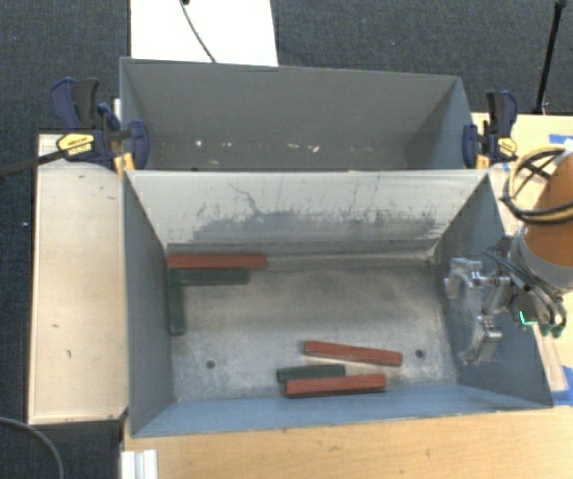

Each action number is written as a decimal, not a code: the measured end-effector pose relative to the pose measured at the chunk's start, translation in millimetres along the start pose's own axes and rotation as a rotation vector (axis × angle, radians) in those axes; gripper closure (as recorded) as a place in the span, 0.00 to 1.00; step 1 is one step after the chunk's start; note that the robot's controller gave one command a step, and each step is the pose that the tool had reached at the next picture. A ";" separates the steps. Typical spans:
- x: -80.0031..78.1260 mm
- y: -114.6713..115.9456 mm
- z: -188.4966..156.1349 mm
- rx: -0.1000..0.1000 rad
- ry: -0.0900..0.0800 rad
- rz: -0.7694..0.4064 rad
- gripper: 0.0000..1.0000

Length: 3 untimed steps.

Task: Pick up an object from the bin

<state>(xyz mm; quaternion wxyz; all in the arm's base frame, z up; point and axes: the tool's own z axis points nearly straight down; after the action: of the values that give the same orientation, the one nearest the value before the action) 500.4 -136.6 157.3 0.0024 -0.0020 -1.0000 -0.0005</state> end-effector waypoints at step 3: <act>16.1 118.7 86.7 0.000 -0.003 0.170 1.00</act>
Offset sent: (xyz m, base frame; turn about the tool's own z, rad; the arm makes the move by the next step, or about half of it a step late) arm -0.0177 0.0466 -0.0873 0.1905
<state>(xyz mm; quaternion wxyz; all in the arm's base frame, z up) 484.4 -17.8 70.8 0.0008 -0.0870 -0.9962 -0.0002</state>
